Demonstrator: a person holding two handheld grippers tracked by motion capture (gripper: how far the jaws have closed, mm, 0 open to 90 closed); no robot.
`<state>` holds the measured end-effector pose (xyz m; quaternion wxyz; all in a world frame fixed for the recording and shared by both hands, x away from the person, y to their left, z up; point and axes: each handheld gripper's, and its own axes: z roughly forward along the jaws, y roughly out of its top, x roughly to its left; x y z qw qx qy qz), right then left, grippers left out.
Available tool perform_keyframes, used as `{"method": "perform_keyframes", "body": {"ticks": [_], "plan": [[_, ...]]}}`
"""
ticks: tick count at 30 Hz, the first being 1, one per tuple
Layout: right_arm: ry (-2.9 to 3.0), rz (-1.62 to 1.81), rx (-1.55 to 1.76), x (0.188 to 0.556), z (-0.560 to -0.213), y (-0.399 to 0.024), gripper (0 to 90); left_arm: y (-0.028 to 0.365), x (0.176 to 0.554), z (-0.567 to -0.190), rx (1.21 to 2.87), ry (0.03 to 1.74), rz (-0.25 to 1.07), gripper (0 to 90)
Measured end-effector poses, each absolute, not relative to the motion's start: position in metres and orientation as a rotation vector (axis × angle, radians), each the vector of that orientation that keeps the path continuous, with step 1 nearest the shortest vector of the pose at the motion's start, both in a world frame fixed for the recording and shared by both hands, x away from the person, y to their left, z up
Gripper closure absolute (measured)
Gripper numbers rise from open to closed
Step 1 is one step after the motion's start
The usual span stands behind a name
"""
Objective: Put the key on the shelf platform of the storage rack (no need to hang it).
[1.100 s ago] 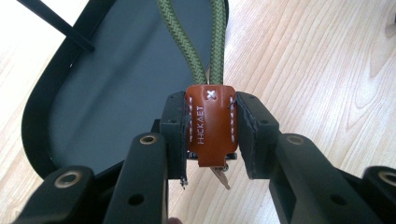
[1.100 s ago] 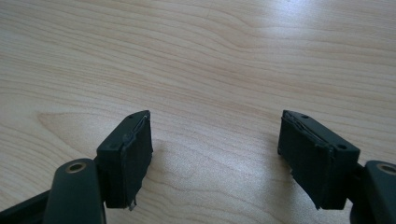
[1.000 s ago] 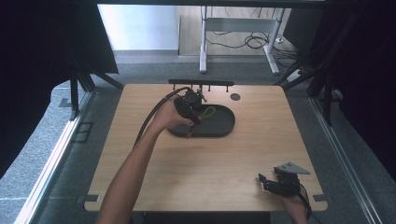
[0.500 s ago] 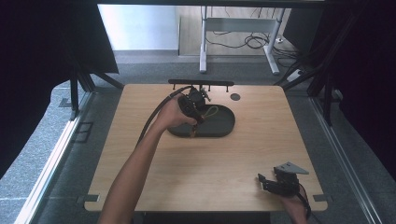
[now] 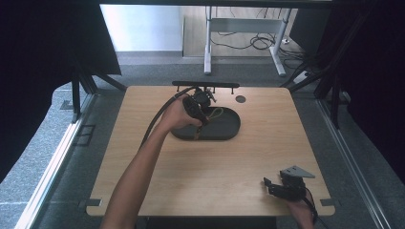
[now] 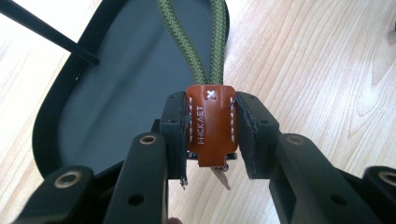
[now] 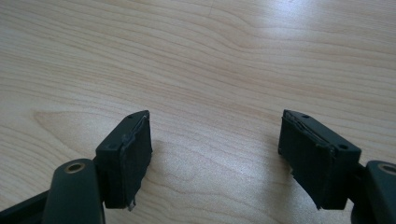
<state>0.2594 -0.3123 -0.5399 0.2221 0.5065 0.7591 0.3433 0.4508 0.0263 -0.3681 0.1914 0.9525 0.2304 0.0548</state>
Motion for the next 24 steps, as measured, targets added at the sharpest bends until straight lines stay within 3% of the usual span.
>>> {"method": "perform_keyframes", "body": {"ticks": [24], "plan": [[2.104,0.937,1.393,0.2596,-0.5400,-0.3106,25.5,0.0203,0.4510,-0.3682,2.693,0.635,0.151,66.9]]}}
